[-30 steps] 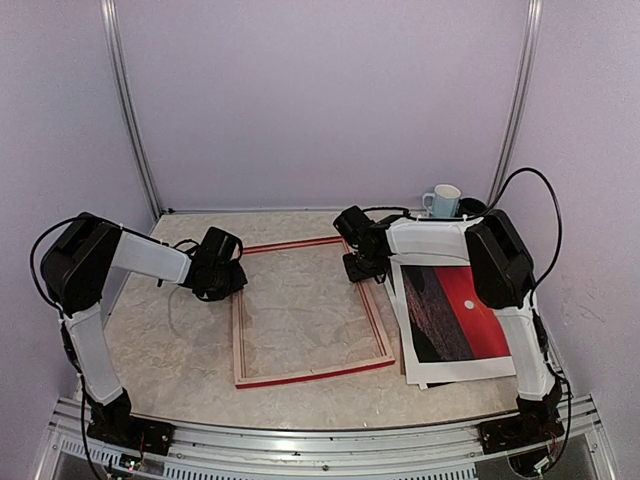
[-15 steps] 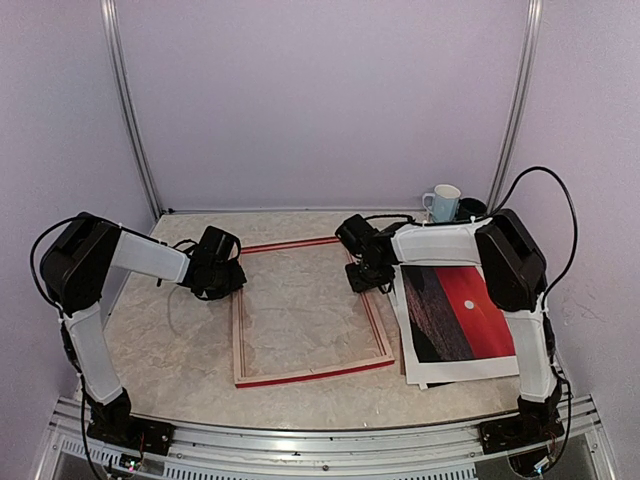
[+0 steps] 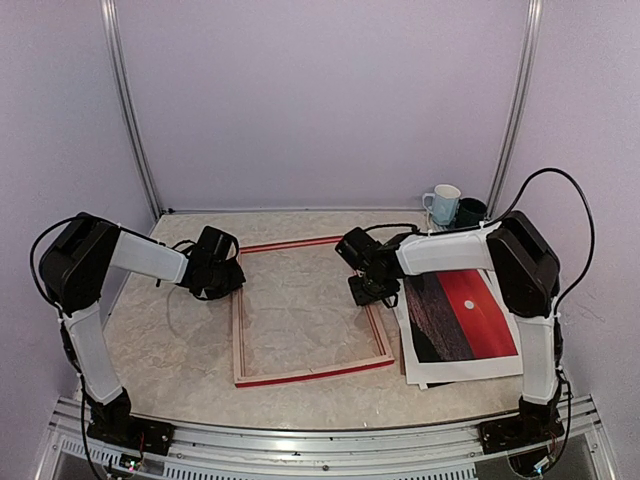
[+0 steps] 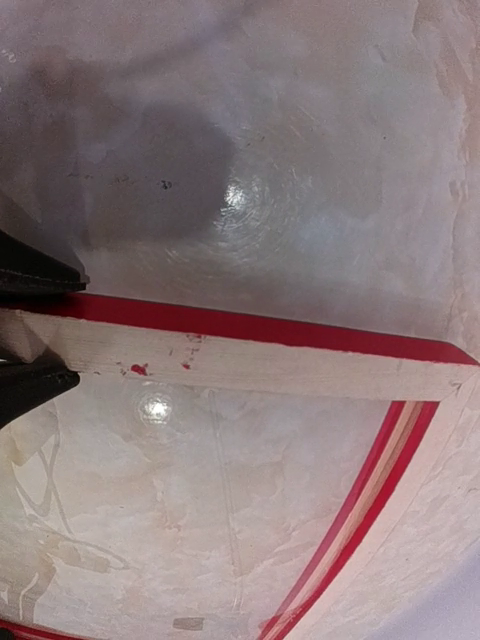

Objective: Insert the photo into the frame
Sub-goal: Press the glass panel against the frame body.

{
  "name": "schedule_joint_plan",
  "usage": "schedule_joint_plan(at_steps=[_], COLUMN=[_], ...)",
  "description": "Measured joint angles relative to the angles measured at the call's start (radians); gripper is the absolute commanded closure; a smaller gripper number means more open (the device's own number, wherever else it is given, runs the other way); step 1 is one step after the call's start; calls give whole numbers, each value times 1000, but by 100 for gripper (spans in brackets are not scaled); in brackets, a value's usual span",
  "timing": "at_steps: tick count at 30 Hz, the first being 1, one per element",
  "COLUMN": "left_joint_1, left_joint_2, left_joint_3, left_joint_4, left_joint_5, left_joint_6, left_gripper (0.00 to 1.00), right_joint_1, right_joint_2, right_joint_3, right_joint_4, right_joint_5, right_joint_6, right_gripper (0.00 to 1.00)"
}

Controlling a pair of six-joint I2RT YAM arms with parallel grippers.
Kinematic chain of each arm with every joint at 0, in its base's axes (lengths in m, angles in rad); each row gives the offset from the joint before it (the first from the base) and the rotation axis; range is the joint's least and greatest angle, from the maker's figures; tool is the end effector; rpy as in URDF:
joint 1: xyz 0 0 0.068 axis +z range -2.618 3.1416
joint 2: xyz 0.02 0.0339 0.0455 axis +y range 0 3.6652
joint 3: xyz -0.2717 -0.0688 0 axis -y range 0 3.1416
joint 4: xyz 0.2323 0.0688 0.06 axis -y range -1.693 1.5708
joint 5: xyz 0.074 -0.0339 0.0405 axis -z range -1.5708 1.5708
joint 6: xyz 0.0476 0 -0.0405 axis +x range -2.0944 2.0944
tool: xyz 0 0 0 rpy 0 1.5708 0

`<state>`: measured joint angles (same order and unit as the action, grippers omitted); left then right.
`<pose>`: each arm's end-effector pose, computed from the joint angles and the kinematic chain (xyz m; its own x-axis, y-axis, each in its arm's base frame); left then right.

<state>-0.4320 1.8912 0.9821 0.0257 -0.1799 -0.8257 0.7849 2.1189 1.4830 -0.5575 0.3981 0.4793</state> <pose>0.3417 -0.1482 0.1316 -0.7029 -0.4722 -0.5319 -0.3065 0.8759 -0.3726 0.3155 0.2891 0.1461 -0.8374 -0.2357 -0.4932 -0.1851 0.9712 -0.1498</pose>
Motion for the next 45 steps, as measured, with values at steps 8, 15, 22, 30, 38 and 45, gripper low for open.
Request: schedule_joint_plan(at_steps=[8, 15, 22, 30, 38, 45], left_joint_1=[11, 18, 19, 34, 34, 34], left_joint_2=[-7, -9, -12, -15, -16, -16], left_joint_3=[-17, -26, -34, -36, -37, -37], left_joint_4=[26, 42, 54, 56, 56, 56], left_joint_5=[26, 42, 48, 49, 49, 49], left_joint_6=[0, 0, 0, -7, -8, -8], left_gripper=[100, 100, 100, 100, 100, 100], right_joint_1=[44, 84, 92, 90, 92, 120], right_joint_2=[-17, -32, -73, -113, -138, -169], right_joint_3=[-47, -100, -127, -108, -153, -208], right_joint_4=[3, 42, 14, -139, -117, -119], right_joint_5=[45, 71, 53, 10, -16, -8], right_joint_6=[32, 73, 103, 102, 103, 114], right_gripper=[65, 65, 64, 64, 64, 65])
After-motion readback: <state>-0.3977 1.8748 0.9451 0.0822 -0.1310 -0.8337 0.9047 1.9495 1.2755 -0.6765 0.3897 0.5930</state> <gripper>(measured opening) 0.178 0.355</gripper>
